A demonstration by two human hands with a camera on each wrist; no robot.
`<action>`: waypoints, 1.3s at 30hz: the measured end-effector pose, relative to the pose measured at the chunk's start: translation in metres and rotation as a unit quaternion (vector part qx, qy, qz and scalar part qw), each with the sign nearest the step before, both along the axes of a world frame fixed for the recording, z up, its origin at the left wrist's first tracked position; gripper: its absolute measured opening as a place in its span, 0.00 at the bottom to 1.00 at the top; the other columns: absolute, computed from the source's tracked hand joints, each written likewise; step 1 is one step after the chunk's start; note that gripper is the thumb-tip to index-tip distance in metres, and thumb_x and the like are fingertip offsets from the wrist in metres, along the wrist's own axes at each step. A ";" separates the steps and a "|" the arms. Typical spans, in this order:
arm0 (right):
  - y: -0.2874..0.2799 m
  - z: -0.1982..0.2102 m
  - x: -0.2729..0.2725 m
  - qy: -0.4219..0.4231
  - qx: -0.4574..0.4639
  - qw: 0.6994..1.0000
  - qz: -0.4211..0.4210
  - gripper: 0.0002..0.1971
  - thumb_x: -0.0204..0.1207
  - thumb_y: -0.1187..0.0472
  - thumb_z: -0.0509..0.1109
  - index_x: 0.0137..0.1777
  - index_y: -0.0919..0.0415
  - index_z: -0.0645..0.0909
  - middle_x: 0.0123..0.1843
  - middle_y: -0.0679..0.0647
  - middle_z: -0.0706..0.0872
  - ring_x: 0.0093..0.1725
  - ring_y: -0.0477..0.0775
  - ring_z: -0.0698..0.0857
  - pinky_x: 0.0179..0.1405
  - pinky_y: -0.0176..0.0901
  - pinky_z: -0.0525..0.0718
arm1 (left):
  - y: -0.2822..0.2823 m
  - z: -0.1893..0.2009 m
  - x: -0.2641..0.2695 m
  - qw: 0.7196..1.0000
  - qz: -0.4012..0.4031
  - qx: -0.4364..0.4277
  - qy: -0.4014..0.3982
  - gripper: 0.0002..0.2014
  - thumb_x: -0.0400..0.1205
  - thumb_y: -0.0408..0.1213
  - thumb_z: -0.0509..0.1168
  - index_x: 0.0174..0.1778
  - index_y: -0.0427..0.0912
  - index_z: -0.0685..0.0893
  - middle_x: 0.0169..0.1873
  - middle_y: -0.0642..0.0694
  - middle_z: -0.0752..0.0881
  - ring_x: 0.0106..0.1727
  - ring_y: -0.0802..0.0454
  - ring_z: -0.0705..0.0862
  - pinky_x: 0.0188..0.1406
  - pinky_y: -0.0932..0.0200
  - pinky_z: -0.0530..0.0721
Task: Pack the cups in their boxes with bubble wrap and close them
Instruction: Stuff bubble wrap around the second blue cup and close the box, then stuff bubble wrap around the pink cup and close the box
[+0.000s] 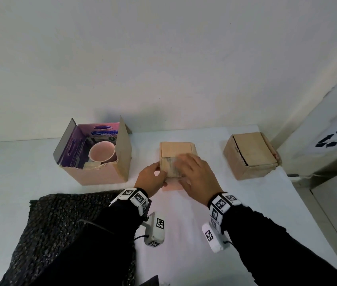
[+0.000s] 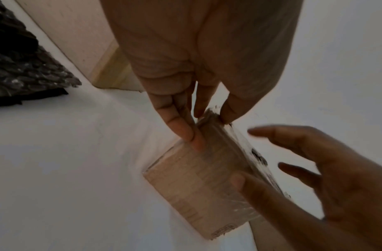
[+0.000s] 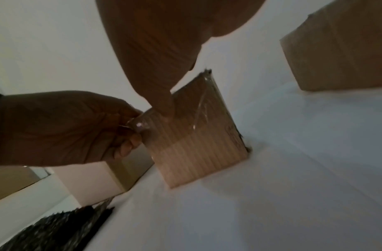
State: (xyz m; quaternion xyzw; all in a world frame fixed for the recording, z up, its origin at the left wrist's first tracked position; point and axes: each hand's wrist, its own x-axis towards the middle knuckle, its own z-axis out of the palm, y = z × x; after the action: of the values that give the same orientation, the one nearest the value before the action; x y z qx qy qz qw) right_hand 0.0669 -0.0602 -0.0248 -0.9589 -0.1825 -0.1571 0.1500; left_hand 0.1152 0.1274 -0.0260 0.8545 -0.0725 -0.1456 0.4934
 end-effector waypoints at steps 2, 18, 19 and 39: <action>0.004 0.000 0.007 0.047 -0.041 0.998 -0.002 0.30 0.74 0.58 0.70 0.77 0.55 0.71 0.80 0.54 0.71 0.79 0.58 0.68 0.74 0.54 0.69 | 0.003 -0.002 -0.001 1.000 -0.014 0.007 -0.001 0.17 0.83 0.41 0.62 0.68 0.48 0.79 0.55 0.49 0.87 0.36 0.50 0.90 0.49 0.46 0.87; -0.017 0.006 0.013 0.011 -0.017 0.999 -0.046 0.15 0.68 0.69 0.64 0.54 0.59 0.81 0.52 0.56 0.82 0.52 0.59 0.81 0.40 0.47 0.83 | -0.037 -0.009 0.021 0.993 0.044 0.096 -0.044 0.13 0.83 0.46 0.64 0.60 0.44 0.82 0.47 0.50 0.90 0.46 0.49 0.88 0.54 0.51 0.83; -0.019 0.009 0.017 0.018 -0.019 0.999 -0.045 0.14 0.68 0.69 0.63 0.53 0.58 0.80 0.51 0.56 0.82 0.51 0.60 0.81 0.39 0.48 0.83 | -0.040 -0.007 0.023 0.994 0.042 0.096 -0.042 0.13 0.84 0.45 0.64 0.61 0.44 0.82 0.48 0.49 0.90 0.47 0.49 0.88 0.55 0.51 0.83; 0.162 0.018 -0.010 0.276 0.040 0.939 0.201 0.12 0.74 0.53 0.72 0.56 0.52 0.82 0.53 0.52 0.84 0.56 0.56 0.79 0.55 0.49 0.78 | 0.188 0.015 -0.063 0.969 0.107 0.218 -0.034 0.01 0.78 0.43 0.70 0.43 0.51 0.86 0.36 0.54 0.87 0.41 0.55 0.85 0.46 0.59 0.82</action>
State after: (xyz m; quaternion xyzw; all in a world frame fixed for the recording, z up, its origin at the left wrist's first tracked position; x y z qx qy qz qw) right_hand 0.0571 0.1020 -0.0070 -0.9012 -0.3166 0.1396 0.2608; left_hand 0.0524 0.3153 -0.0110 0.9487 0.0363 -0.0752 0.3051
